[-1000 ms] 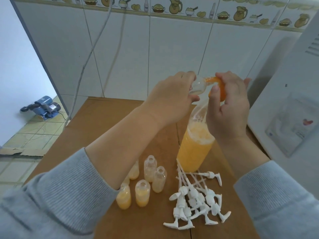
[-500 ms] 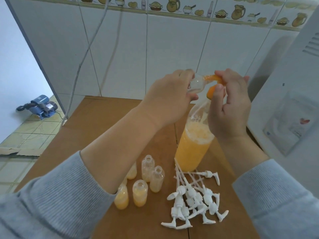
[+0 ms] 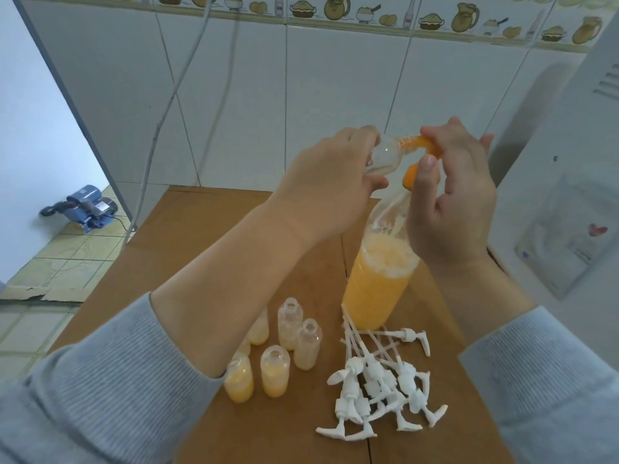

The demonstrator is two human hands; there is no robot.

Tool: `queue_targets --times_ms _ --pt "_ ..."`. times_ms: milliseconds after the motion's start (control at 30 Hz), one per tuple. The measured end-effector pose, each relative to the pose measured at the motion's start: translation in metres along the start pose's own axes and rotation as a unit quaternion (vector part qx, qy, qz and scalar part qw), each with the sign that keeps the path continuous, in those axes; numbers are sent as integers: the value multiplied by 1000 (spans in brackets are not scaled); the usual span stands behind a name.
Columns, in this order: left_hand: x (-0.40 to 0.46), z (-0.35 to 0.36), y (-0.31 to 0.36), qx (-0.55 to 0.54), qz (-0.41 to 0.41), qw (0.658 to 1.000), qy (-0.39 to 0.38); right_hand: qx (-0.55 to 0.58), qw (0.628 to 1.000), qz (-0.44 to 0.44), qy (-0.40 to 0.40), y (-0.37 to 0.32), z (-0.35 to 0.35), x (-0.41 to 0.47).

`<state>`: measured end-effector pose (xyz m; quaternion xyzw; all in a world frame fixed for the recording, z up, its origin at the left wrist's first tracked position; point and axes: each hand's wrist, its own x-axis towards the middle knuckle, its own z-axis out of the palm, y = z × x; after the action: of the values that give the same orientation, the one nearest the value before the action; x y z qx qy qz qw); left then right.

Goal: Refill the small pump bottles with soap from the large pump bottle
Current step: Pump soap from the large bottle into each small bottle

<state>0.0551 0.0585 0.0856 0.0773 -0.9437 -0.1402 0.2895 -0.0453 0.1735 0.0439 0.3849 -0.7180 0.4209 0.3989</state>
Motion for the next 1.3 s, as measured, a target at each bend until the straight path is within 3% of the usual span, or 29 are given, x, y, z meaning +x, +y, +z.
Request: queue_targets --times_ms 267,533,833,1133,1300 --pt "0 -5 0 6 -5 1000 -18 7 998 18 -66 -5 -11 2" --pt "0 1 5 10 12 1000 9 17 999 35 -14 -5 -9 -2" --pt "0 -5 -1 8 -13 1000 -15 37 995 54 -78 -16 -9 4" --pt "1 2 1 -5 -8 1000 -3 17 999 43 -18 -7 4 -4" --pt "4 -2 -4 6 -15 1000 -22 16 998 40 -43 -11 5 -2"
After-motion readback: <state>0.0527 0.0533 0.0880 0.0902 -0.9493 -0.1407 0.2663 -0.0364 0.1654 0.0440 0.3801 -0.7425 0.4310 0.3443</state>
